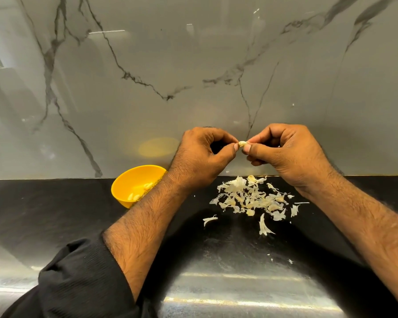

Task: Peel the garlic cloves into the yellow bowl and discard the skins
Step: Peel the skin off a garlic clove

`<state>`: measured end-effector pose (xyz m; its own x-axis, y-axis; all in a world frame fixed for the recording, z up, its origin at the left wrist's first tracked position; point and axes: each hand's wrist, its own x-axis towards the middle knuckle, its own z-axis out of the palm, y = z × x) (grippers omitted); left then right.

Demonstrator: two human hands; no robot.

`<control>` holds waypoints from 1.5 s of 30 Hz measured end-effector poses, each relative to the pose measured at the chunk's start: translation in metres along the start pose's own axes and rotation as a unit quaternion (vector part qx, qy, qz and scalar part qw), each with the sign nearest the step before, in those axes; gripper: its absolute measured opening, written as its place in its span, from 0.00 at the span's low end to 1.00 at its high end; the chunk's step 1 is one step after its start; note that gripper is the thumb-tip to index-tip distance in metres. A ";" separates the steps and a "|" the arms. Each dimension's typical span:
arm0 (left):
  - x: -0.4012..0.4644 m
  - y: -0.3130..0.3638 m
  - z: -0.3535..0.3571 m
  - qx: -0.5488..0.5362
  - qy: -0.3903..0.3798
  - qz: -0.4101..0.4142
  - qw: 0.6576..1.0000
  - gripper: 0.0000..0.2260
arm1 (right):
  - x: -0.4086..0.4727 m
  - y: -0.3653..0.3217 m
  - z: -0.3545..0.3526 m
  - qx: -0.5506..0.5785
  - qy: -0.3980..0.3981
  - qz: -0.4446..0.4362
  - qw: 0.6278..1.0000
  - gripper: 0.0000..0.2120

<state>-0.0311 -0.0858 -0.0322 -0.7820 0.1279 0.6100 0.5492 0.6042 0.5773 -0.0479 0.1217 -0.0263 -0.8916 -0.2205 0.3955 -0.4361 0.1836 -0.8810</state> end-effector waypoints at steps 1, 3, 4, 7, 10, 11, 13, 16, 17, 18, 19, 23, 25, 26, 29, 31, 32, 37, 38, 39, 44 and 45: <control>0.000 0.001 0.000 0.001 0.001 0.002 1.000 0.04 | 0.000 0.000 0.000 0.003 0.002 0.000 1.000 0.07; 0.000 0.001 0.000 0.000 0.000 0.008 1.000 0.05 | 0.000 -0.001 -0.001 0.001 0.002 -0.002 1.000 0.07; 0.000 0.002 0.000 0.002 -0.002 0.010 1.000 0.05 | 0.000 -0.002 -0.001 -0.001 -0.002 -0.004 1.000 0.08; 0.000 0.002 0.001 0.011 -0.007 0.009 1.000 0.05 | -0.001 -0.003 -0.001 -0.007 -0.014 -0.012 1.000 0.08; 0.001 0.002 0.002 0.016 -0.017 0.007 1.000 0.05 | -0.002 -0.003 -0.002 -0.027 -0.020 -0.019 0.999 0.07; 0.001 0.003 0.003 0.018 -0.019 0.006 1.000 0.05 | -0.002 -0.002 -0.002 -0.030 -0.019 -0.019 0.999 0.06; 0.001 0.003 0.004 0.025 -0.020 0.004 0.999 0.05 | -0.001 -0.002 -0.003 -0.034 -0.020 -0.018 0.999 0.06; 0.001 0.002 0.006 0.045 -0.019 -0.007 0.999 0.05 | -0.001 -0.001 -0.002 -0.045 -0.023 -0.021 0.999 0.05; 0.001 0.001 0.007 0.049 -0.018 -0.011 0.999 0.05 | -0.001 0.000 -0.001 -0.049 -0.022 -0.022 0.998 0.05; 0.001 0.001 0.008 0.052 -0.017 -0.015 0.998 0.05 | -0.001 0.000 -0.002 -0.053 -0.021 -0.022 0.998 0.05; 0.001 0.000 0.009 0.052 -0.016 -0.018 0.998 0.05 | -0.001 0.000 -0.001 -0.055 -0.020 -0.023 0.998 0.05; 0.000 0.002 0.013 0.043 -0.027 -0.040 0.998 0.04 | 0.000 0.002 -0.002 -0.065 -0.012 -0.022 0.998 0.05; 0.000 0.003 0.014 0.045 -0.036 -0.048 0.997 0.04 | 0.001 0.005 -0.001 -0.082 -0.009 -0.022 0.996 0.05; 0.000 0.003 0.015 0.048 -0.038 -0.049 0.997 0.04 | 0.001 0.006 -0.001 -0.096 -0.008 -0.022 0.995 0.04; 0.000 0.003 0.018 0.030 -0.040 -0.060 0.997 0.04 | 0.002 0.007 -0.001 -0.133 -0.009 -0.017 0.991 0.03; 0.000 0.001 0.019 -0.009 -0.037 -0.080 0.996 0.04 | 0.003 0.007 -0.003 -0.111 -0.011 0.000 0.994 0.03; 0.000 -0.001 0.018 -0.025 -0.035 -0.087 0.995 0.04 | 0.003 0.007 -0.003 -0.089 -0.012 0.013 0.996 0.03; 0.001 -0.003 0.012 -0.026 -0.032 -0.076 0.996 0.03 | 0.001 0.005 -0.005 0.013 -0.051 0.072 0.996 0.04; 0.001 -0.004 0.011 -0.025 -0.035 -0.066 0.997 0.03 | 0.001 0.006 -0.006 0.042 -0.064 0.088 0.993 0.05; 0.000 -0.004 0.010 -0.025 -0.036 -0.055 0.997 0.02 | 0.001 0.006 -0.007 0.070 -0.075 0.102 0.989 0.06; -0.001 -0.002 0.006 -0.061 -0.015 -0.007 0.998 0.07 | 0.002 0.008 -0.012 0.107 -0.098 0.120 0.982 0.09; -0.001 -0.002 0.006 -0.069 -0.019 0.000 0.997 0.07 | 0.002 0.008 -0.012 0.107 -0.101 0.120 0.982 0.10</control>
<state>-0.0334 -0.0822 -0.0369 -0.7918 0.1595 0.5895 0.5819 0.4901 0.6490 -0.0551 0.1344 -0.0293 -0.9140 -0.3846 0.1292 -0.1614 0.0527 -0.9855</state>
